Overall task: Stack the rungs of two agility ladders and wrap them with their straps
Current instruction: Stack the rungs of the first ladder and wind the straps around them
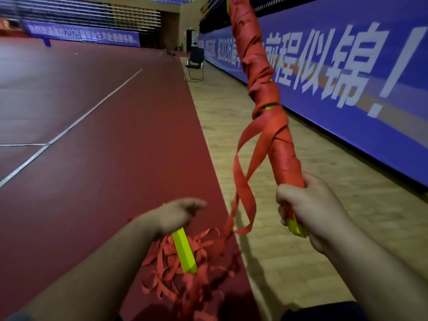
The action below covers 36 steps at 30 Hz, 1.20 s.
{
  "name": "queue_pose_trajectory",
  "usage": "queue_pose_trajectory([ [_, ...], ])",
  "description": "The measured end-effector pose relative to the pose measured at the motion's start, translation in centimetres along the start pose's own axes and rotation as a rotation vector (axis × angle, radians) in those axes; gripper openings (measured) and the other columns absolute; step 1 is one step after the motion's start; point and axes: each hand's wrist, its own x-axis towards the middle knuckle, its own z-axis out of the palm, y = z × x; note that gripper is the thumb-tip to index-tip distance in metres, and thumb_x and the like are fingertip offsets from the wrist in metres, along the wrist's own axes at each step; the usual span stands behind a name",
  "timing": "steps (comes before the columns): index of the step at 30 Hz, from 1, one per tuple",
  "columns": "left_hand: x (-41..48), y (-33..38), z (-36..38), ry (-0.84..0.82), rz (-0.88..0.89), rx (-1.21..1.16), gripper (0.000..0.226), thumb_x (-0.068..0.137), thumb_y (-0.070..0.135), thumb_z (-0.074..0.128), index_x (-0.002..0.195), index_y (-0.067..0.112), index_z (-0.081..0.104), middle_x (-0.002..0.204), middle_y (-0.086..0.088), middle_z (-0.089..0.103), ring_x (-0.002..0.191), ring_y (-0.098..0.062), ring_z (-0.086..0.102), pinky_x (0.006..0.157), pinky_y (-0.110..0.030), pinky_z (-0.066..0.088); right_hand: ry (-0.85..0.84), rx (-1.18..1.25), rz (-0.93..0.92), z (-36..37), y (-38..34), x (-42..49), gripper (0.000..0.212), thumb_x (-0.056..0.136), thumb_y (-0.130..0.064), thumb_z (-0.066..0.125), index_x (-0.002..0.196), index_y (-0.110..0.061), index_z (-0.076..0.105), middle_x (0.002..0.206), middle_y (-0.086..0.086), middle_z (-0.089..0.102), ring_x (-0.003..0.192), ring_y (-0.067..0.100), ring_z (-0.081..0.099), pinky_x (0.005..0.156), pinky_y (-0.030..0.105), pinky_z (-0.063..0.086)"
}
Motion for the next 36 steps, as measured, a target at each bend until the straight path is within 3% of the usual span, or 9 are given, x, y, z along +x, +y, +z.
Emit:
queue_pose_trajectory([
  [3,0.4,5.2,0.8,0.120,0.150,-0.500,0.031,0.093,0.035,0.059,0.120,0.021,0.064,0.115,-0.002,0.073,0.111,-0.018,0.063,0.090,-0.030,0.045,-0.001,-0.059,0.018,0.5,0.9,0.0,0.021,0.073,-0.002,0.062,0.092,-0.008,0.061,0.060,0.007,0.054,0.049,0.021,0.052,0.046,0.032,0.045],
  [6,1.3,8.7,2.3,-0.015,0.190,-0.628,0.075,0.079,0.080,0.045,0.127,0.026,0.062,0.099,0.010,0.074,0.096,-0.007,0.067,0.082,-0.030,0.046,-0.005,-0.100,0.002,0.9,1.4,0.0,0.029,0.060,-0.013,0.063,0.089,-0.013,0.062,0.055,0.004,0.052,0.047,0.021,0.049,0.047,0.035,0.044],
  [11,1.8,9.3,3.9,-0.014,0.404,-0.502,0.027,0.091,0.045,0.057,0.087,0.020,0.067,0.079,0.000,0.070,0.079,-0.017,0.069,0.075,-0.028,0.051,-0.013,-0.159,-0.021,1.1,1.7,0.0,0.033,0.052,-0.020,0.061,0.084,-0.023,0.064,0.053,0.000,0.052,0.045,0.020,0.048,0.045,0.033,0.045],
  [14,1.8,8.1,4.5,-0.025,0.444,-0.616,0.027,0.095,0.039,0.054,0.077,0.019,0.055,0.059,0.002,0.048,0.057,-0.017,0.050,0.073,-0.029,0.049,-0.001,-0.173,-0.037,0.6,1.6,0.1,0.030,0.051,-0.021,0.061,0.081,-0.023,0.062,0.051,0.000,0.051,0.044,0.019,0.047,0.046,0.034,0.043],
  [18,1.5,6.0,5.2,0.202,0.379,-0.542,0.033,0.102,0.036,0.045,0.080,0.013,0.056,0.056,0.005,0.041,0.048,-0.007,0.042,0.067,-0.035,0.044,0.004,-0.133,-0.067,0.2,0.7,0.2,0.029,0.052,-0.017,0.061,0.081,-0.019,0.061,0.054,0.006,0.051,0.046,0.021,0.048,0.047,0.034,0.044],
  [21,1.2,5.5,4.9,0.250,0.337,-0.486,0.041,0.091,0.050,0.045,0.082,0.013,0.062,0.062,0.003,0.048,0.055,-0.008,0.048,0.067,-0.032,0.046,-0.033,-0.080,-0.074,0.2,-0.1,0.0,0.027,0.054,-0.015,0.059,0.081,-0.016,0.060,0.055,0.007,0.052,0.047,0.020,0.049,0.046,0.033,0.045],
  [27,0.3,7.0,3.3,-0.049,0.485,-0.463,0.057,0.085,0.055,0.064,0.123,0.013,0.060,0.106,-0.002,0.073,0.106,-0.015,0.067,0.089,-0.022,0.048,-0.144,-0.043,-0.014,0.3,0.5,-0.7,0.030,0.055,-0.014,0.061,0.084,-0.010,0.062,0.053,0.005,0.052,0.046,0.021,0.050,0.044,0.032,0.044],
  [31,-0.1,7.7,3.1,0.030,0.498,-0.572,0.031,0.094,0.049,0.056,0.099,0.021,0.068,0.073,-0.002,0.062,0.074,-0.020,0.064,0.075,-0.030,0.051,-0.171,-0.084,0.008,0.1,2.0,-1.1,0.030,0.053,-0.015,0.062,0.083,-0.009,0.061,0.052,0.008,0.050,0.044,0.024,0.048,0.043,0.031,0.040],
  [36,-0.9,5.3,4.0,0.057,0.415,-0.540,0.040,0.095,0.051,0.042,0.087,0.014,0.055,0.057,0.010,0.041,0.048,-0.004,0.041,0.060,-0.024,0.049,-0.362,0.092,0.137,0.6,4.6,-2.0,0.027,0.052,-0.011,0.065,0.079,-0.010,0.065,0.065,0.020,0.052,0.049,0.025,0.046,0.050,0.034,0.038],
])
